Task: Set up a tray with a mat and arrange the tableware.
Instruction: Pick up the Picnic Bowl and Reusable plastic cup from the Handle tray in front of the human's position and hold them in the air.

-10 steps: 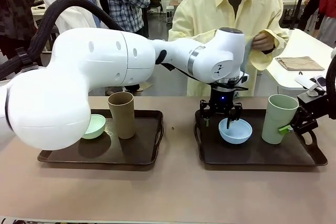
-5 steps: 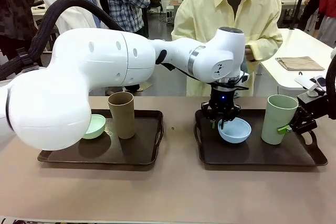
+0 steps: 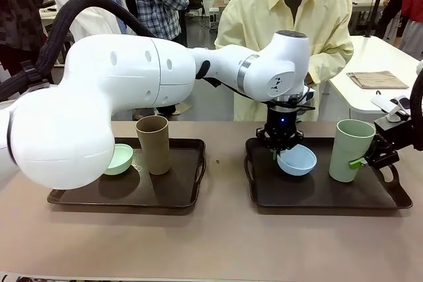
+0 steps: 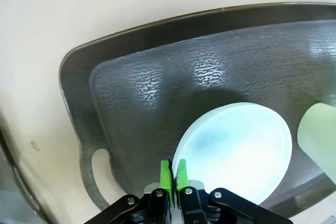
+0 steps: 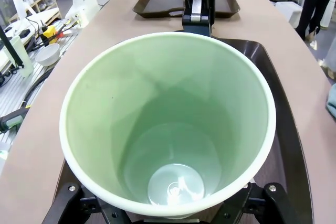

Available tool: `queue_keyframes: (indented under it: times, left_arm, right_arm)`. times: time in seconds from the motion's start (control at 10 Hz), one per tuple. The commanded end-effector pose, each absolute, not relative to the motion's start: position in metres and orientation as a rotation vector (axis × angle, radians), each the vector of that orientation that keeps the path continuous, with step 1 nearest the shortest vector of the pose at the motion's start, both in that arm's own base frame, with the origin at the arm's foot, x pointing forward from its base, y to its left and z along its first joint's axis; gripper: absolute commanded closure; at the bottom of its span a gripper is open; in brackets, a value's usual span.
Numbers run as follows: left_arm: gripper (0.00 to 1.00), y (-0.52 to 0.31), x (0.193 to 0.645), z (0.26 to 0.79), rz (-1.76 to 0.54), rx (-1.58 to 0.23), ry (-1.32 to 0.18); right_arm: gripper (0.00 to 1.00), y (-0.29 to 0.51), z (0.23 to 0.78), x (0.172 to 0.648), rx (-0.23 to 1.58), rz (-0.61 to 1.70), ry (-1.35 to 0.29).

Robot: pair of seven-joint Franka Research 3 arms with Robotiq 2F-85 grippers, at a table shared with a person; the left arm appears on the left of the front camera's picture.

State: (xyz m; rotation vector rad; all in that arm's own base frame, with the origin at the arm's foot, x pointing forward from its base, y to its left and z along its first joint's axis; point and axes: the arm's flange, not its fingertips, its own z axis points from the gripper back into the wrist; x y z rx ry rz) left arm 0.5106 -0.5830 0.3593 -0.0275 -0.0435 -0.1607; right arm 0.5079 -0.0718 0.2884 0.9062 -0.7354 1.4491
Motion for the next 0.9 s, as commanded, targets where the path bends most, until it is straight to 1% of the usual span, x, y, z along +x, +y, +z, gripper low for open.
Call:
queue_keyframes:
  times: [0.0, 0.1, 0.2, 0.4, 0.7, 0.8]
  left_arm:
    - [1.0, -0.588, 0.514, 0.356, -0.174, -0.014, -0.023]
    - [1.0, -0.585, 0.512, 0.364, -0.177, 0.001, -0.015]
    - [1.0, -0.577, 0.508, 0.383, -0.169, -0.003, -0.022]
    - [1.0, -0.556, 0.498, 0.446, -0.135, -0.036, -0.065]
    - [1.0, -0.536, 0.473, 0.535, -0.106, -0.025, -0.153]
    - [1.0, -0.533, 0.462, 0.557, -0.092, -0.022, -0.188]
  right_arm:
    - [1.0, -0.074, 0.288, 0.507, 0.923, 1.459, -0.767]
    - [0.76, -0.077, 0.3, 0.504, 0.929, 1.445, -0.79]
    - [0.76, -0.079, 0.331, 0.492, 0.925, 1.453, -0.818]
    - [0.76, -0.081, 0.405, 0.465, 0.825, 1.519, -0.891]
    - [0.76, -0.071, 0.481, 0.442, 0.762, 1.574, -0.903]
    - [0.76, -0.067, 0.503, 0.436, 0.75, 1.585, -0.911]
